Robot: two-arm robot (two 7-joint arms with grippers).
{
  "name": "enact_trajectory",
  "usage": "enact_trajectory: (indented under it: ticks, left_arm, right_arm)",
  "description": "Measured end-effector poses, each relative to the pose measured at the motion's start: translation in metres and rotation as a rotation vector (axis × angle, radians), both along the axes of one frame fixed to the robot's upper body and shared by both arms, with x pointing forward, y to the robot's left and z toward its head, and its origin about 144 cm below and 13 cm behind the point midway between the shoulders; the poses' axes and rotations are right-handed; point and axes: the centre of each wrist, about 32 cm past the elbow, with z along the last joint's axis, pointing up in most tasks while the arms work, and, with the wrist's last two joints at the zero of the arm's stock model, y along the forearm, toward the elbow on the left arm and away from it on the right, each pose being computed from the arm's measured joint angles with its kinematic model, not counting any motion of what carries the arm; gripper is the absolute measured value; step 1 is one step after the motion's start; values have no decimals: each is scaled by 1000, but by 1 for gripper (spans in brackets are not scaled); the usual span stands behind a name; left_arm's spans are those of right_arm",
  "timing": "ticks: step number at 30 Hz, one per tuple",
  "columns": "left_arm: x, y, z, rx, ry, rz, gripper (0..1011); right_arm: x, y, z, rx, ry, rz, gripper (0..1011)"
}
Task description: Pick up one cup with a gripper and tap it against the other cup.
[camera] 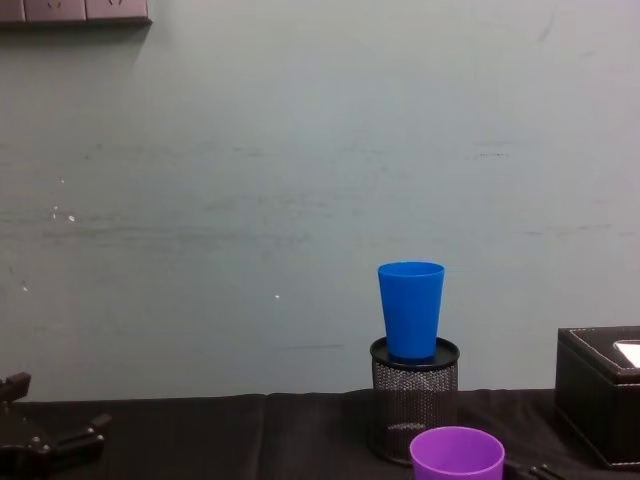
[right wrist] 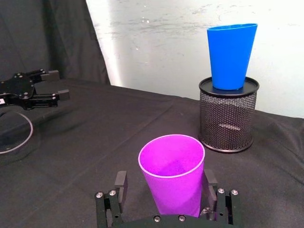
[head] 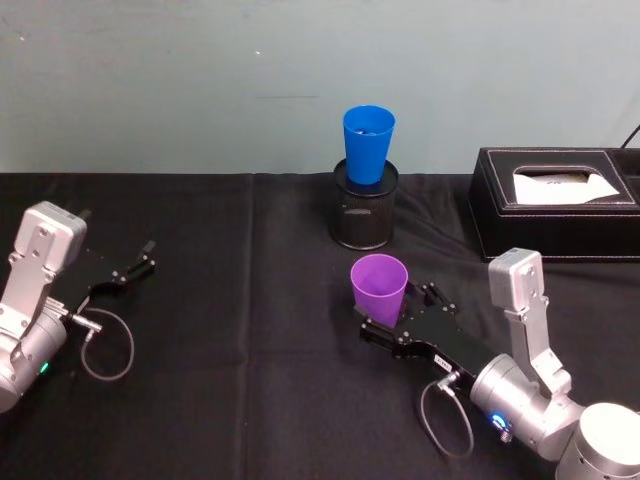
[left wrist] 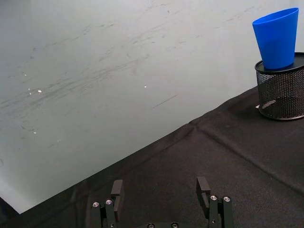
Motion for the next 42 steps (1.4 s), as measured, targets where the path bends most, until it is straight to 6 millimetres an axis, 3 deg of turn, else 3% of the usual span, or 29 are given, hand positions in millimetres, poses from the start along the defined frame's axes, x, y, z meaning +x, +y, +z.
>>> enact_trajectory:
  ticks: [34, 42]
  left_arm:
    - [0, 0, 0, 0, 0, 0, 1000]
    - [0, 0, 0, 0, 0, 0, 1000]
  right_arm:
    - [26, 7, -3, -48, -37, -10, 1003]
    - [26, 7, -3, -54, -42, -10, 883]
